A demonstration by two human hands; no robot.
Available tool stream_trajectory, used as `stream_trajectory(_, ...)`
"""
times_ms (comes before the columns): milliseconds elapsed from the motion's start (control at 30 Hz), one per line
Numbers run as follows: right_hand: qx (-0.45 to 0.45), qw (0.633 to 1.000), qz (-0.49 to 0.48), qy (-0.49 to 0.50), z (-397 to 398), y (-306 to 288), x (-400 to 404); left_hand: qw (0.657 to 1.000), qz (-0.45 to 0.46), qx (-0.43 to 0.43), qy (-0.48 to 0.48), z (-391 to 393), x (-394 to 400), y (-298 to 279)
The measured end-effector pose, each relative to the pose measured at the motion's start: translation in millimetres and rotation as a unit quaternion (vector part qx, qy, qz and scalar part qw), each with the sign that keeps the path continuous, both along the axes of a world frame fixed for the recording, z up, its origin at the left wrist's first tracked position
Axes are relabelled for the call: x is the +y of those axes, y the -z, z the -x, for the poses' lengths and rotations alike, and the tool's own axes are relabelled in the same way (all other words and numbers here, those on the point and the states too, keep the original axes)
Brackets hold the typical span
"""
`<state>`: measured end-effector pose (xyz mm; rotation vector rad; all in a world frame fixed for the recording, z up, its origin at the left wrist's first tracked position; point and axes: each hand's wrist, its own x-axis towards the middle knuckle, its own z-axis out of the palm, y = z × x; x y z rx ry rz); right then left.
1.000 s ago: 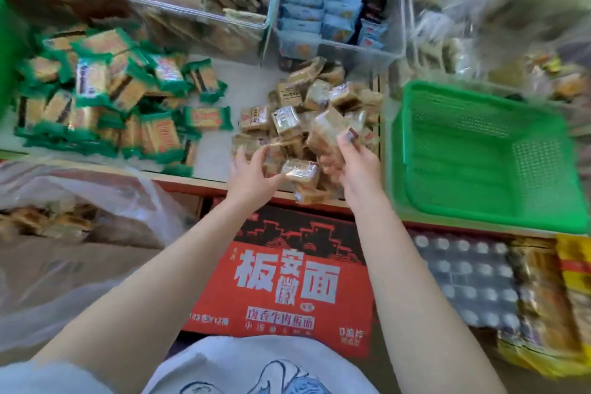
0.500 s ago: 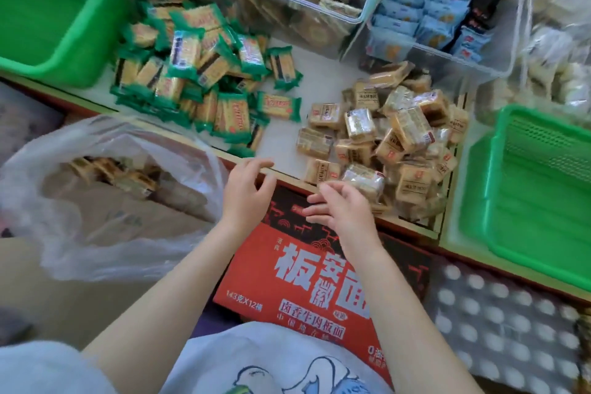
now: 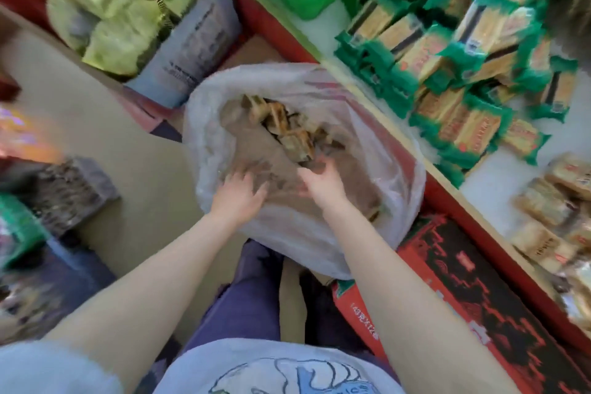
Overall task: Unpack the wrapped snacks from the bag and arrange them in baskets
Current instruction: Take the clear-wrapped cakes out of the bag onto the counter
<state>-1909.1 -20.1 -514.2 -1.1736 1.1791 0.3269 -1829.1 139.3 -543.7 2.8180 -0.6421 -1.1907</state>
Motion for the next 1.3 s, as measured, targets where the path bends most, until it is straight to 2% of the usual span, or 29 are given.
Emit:
stream_trajectory(100, 0.047, 0.997, 0.062, 0.030, -32.3, 50.3, 2.7, 0.997, -0.004, 0.035, 0.072, -13.6, 21.5, 17.2)
stream_trajectory(167, 0.063, 0.994, 0.080, 0.031, -38.7, 90.8, -0.3, 0.996, 0.017, 0.040, 0.080, -13.0, 28.8, 20.1)
stream_trajectory(267, 0.073, 0.991, 0.110, 0.021, -40.1, 115.8, -3.3, 0.996, 0.028, 0.038, 0.071, -8.7, 31.9, 23.0)
stream_trajectory(467, 0.056, 0.991, 0.123, -0.010, -41.5, 41.8, 5.7, 0.995, 0.021, 0.097, 0.019, -17.1, 26.1, 12.5)
stream_trajectory(533, 0.031, 0.994, 0.102, 0.007, -28.8, 9.7, 3.8, 0.990, 0.022, 0.131, -0.053, -22.5, 16.6, -1.8)
stream_trajectory(633, -0.021, 0.997, 0.080, 0.010, -1.0, -36.0, -7.0, 0.954, 0.126, 0.160, -0.221, -22.7, -14.7, -39.7)
stream_trajectory(700, -0.060, 0.996, 0.070, 0.018, 21.3, -64.5, -18.8, 0.900, 0.221, 0.209, -0.313, -14.1, -46.2, -70.1)
stream_trajectory(733, -0.083, 0.994, 0.071, 0.021, 34.5, -77.9, -25.2, 0.866, 0.268, 0.246, -0.342, -6.4, -62.6, -84.5)
stream_trajectory(767, -0.097, 0.992, 0.084, 0.016, 48.8, -90.6, -31.8, 0.847, 0.300, 0.273, -0.345, 4.4, -77.7, -96.3)
stream_trajectory(800, -0.101, 0.989, 0.109, 0.006, 64.2, -102.1, -38.8, 0.844, 0.322, 0.280, -0.325, 17.8, -92.7, -109.1)
stream_trajectory(867, -0.084, 0.975, 0.205, -0.016, 100.7, -119.8, -56.7, 0.880, 0.329, 0.236, -0.247, 46.1, -124.5, -125.2)
stream_trajectory(900, -0.071, 0.962, 0.264, -0.027, 120.9, -127.6, -67.1, 0.897, 0.328, 0.207, -0.209, 62.6, -143.2, -135.7)
stream_trajectory(967, -0.059, 0.929, 0.362, -0.053, 164.8, -141.5, -88.4, 0.909, 0.334, 0.193, -0.154, 98.8, -182.8, -146.4)
stream_trajectory(1033, -0.031, 0.909, 0.410, -0.071, 212.5, -151.0, -110.4, 0.913, 0.335, 0.207, -0.105, 143.8, -224.9, -156.0)
stream_trajectory(1100, 0.015, 0.893, 0.445, -0.067, 259.9, -156.6, -134.6, 0.901, 0.346, 0.252, -0.076, 191.3, -263.5, -152.8)
stream_trajectory(1167, 0.040, 0.875, 0.483, -0.009, 304.8, -160.3, -160.9, 0.887, 0.361, 0.284, -0.043, 238.6, -294.7, -150.3)
stream_trajectory(1200, 0.050, 0.863, 0.501, 0.034, 325.2, -162.1, -174.7, 0.888, 0.369, 0.274, -0.009, 259.4, -306.0, -149.1)
stream_trajectory(1233, 0.067, 0.848, 0.522, 0.069, 343.7, -163.1, -189.1, 0.900, 0.371, 0.227, 0.045, 276.8, -315.2, -146.0)
stream_trajectory(1300, 0.103, 0.812, 0.564, 0.112, 373.0, -163.2, -217.8, 0.924, 0.320, 0.096, 0.183, 298.5, -325.9, -132.8)
